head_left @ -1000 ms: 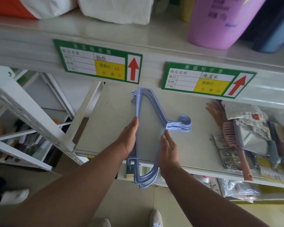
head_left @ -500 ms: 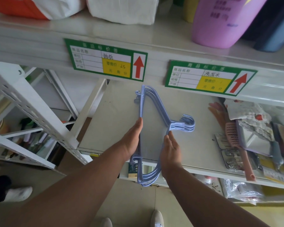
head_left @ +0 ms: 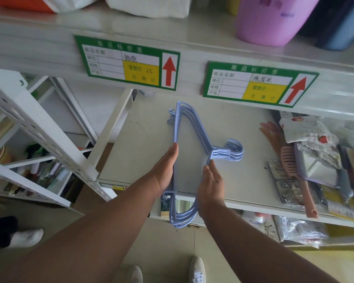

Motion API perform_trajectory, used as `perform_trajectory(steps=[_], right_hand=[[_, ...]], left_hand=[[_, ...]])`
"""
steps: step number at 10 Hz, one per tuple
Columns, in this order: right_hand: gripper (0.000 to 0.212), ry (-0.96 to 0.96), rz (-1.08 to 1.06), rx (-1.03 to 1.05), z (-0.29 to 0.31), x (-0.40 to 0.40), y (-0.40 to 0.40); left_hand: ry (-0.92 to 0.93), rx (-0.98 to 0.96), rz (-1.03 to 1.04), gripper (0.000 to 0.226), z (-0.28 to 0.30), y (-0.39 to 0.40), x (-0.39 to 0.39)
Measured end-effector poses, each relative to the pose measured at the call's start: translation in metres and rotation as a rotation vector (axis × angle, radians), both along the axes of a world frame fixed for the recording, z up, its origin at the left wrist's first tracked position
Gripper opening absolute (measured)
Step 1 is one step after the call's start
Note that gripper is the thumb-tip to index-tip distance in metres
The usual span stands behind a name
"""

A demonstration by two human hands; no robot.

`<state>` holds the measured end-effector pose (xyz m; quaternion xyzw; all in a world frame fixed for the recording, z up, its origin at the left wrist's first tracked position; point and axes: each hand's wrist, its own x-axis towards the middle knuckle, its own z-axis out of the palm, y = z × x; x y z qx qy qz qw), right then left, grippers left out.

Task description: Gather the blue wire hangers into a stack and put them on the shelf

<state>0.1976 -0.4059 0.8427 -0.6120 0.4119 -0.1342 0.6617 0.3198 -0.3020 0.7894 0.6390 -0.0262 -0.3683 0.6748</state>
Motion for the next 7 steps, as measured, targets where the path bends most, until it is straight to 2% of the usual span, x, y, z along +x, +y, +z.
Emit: perform_trajectory(steps=[2,4,5,6,7], right_hand=[[0.053,-0.005,0.025,0.008,-0.001,0.000,0.000],[0.050,-0.016,0.044,0.011,0.003,-0.001,0.001],[0.020,0.035,0.064,-0.025,0.011,-0.001,-0.002],[0.041,0.029,0.054,-0.081,0.024,-0.004,-0.008],[0.054,0.049,0.118,-0.159,0.055,-0.017,-0.006]], left_hand=[[-0.049,0.009,0.003,0.115,0.012,0.000,-0.003],[-0.045,0.045,-0.003,0.101,-0.008,0.004,0.009],[-0.019,0.087,-0.023,0.099,-0.027,0.007,0.021],[-0.037,0.098,-0.023,0.103,0.000,0.015,0.016],[-0.092,-0.027,-0.009,0.116,0.036,0.026,-0.003]])
